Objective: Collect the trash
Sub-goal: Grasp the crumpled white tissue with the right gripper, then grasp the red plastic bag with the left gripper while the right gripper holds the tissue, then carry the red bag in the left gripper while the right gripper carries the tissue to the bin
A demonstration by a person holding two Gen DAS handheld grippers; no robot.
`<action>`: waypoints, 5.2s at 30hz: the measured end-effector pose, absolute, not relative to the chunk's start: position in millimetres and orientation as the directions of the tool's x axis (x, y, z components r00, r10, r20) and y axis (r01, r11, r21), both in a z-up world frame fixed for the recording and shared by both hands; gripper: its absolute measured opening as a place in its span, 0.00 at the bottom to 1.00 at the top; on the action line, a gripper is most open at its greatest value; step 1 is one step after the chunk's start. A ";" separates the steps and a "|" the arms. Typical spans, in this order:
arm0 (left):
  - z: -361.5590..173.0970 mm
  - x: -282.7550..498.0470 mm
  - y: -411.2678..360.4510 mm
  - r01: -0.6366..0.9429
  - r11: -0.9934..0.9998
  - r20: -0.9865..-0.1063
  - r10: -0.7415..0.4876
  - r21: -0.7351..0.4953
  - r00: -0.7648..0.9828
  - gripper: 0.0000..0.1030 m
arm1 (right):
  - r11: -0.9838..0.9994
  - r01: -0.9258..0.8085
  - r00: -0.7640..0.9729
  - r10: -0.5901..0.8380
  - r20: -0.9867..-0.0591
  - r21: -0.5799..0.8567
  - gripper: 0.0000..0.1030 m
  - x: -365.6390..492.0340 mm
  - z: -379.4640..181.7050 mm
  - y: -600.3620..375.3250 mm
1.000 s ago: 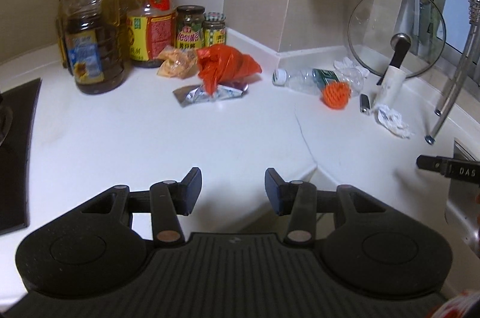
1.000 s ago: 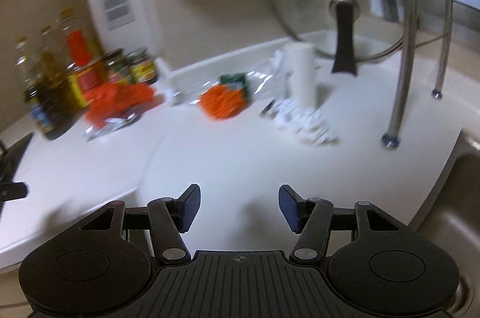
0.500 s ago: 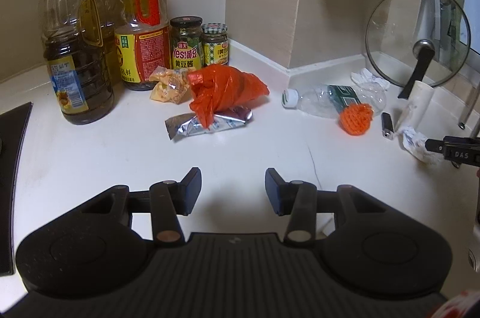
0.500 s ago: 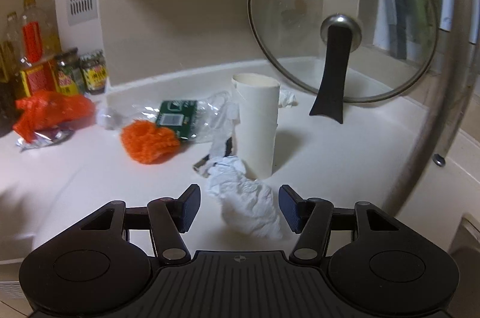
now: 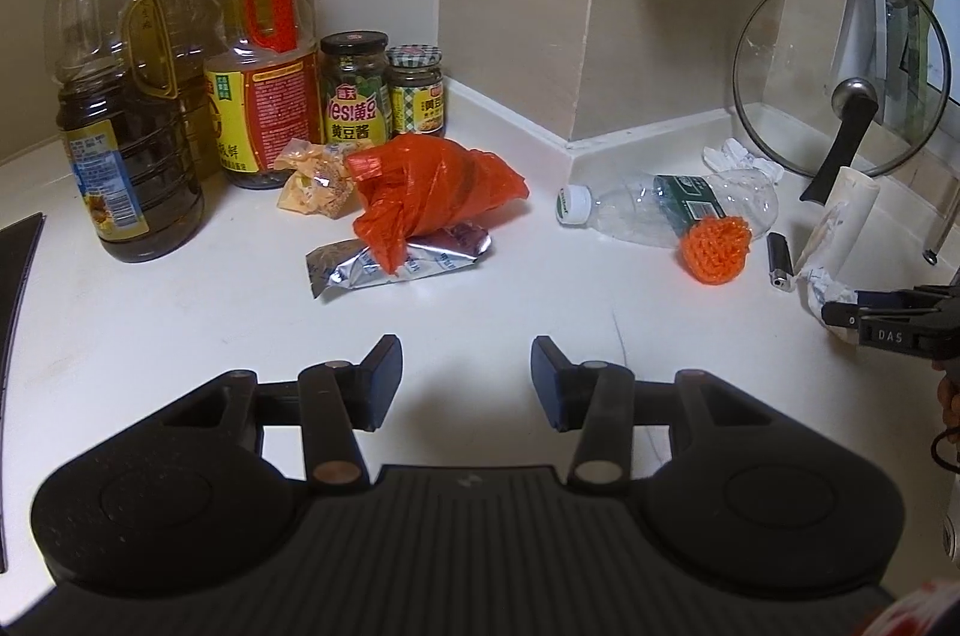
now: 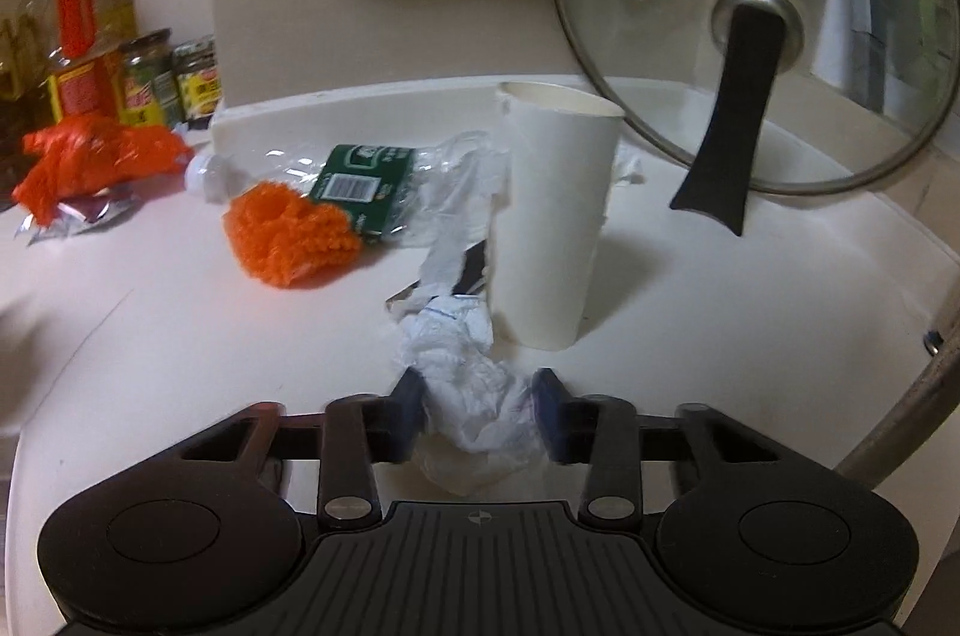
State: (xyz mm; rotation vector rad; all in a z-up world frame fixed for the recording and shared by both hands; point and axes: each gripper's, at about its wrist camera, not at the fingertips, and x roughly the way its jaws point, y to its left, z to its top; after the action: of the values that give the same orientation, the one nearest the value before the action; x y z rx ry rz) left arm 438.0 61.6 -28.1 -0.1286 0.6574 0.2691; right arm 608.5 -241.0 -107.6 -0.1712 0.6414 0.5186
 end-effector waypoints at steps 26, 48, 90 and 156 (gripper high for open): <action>-14.8 487.6 83.9 -0.247 0.966 -0.523 0.248 0.073 0.816 0.53 | 0.783 -0.593 0.645 0.601 -0.472 0.187 0.25 579.2 -56.2 -223.5; -56.0 567.2 134.7 -0.154 0.971 -0.545 0.230 0.181 0.806 0.63 | 0.801 -0.545 0.650 0.591 -0.479 0.248 0.26 614.5 -62.6 -203.5; 17.7 359.0 101.3 -0.148 0.988 -0.492 0.106 -0.047 0.864 0.37 | 0.757 -0.573 0.633 0.652 -0.419 0.313 0.26 473.2 -27.9 -206.5; -249.9 279.5 61.2 -0.425 0.893 -0.892 0.063 -0.150 0.447 0.38 | 0.851 -0.372 0.335 0.495 -0.802 0.370 0.26 346.9 -254.0 -160.8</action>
State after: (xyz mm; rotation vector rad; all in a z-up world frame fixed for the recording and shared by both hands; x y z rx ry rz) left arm 279.5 61.2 -249.9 -0.3795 1.0706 0.3110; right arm 346.9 -160.8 -254.0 0.1283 1.0918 0.5671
